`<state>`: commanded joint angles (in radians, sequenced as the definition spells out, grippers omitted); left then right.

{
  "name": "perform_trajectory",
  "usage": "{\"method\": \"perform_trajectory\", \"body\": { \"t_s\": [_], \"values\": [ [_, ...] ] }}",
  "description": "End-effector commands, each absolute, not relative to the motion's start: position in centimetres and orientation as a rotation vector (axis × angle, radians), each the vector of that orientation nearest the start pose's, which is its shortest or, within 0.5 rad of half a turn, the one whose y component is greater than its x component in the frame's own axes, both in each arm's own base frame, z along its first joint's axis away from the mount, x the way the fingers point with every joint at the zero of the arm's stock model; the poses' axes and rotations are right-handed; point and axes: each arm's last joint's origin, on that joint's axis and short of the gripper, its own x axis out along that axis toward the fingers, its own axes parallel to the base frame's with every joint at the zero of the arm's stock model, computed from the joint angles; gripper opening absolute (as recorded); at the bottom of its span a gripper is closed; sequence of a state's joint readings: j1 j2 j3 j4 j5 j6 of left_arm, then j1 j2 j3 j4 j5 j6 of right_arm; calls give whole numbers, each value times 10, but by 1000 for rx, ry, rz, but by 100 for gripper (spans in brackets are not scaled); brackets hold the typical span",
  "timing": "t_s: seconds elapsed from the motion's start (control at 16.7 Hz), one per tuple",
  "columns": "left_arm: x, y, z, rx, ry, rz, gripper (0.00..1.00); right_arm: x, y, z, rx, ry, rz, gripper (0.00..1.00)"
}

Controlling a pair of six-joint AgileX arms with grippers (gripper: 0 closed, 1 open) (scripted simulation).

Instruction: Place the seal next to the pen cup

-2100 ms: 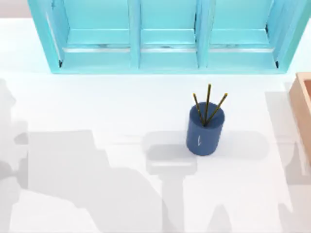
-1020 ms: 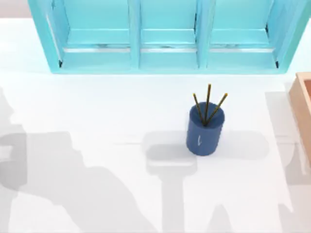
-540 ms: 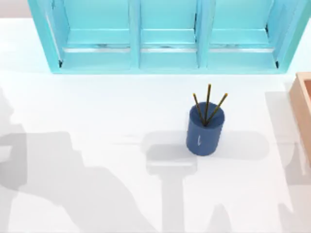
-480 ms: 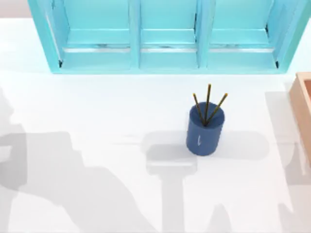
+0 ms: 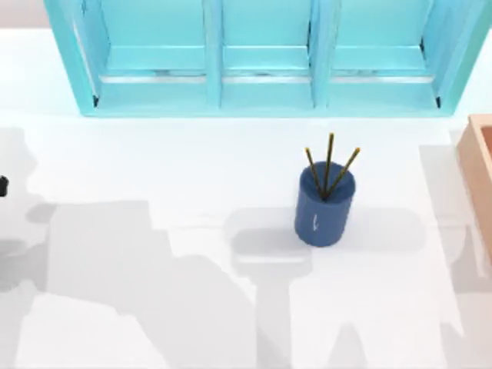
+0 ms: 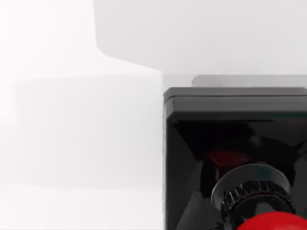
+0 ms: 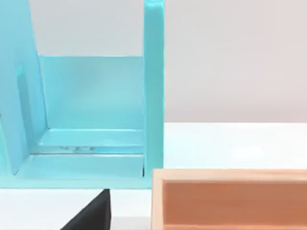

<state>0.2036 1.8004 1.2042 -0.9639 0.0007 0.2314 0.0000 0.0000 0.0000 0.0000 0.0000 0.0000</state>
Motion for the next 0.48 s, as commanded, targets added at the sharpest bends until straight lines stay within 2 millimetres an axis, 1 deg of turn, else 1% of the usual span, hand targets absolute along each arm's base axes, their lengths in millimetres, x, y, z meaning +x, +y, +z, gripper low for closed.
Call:
{"method": "perform_trajectory", "body": {
  "t_s": [0.18,0.36,0.48],
  "values": [
    [324,27,208,21,1577,-22,0,106,-1,160,0,0,0,100],
    [317,-20,251,19,1603,-18,0,106,-1,160,0,0,0,100],
    [308,-42,275,19,1587,-17,0,106,-1,160,0,0,0,100]
  ]
}}
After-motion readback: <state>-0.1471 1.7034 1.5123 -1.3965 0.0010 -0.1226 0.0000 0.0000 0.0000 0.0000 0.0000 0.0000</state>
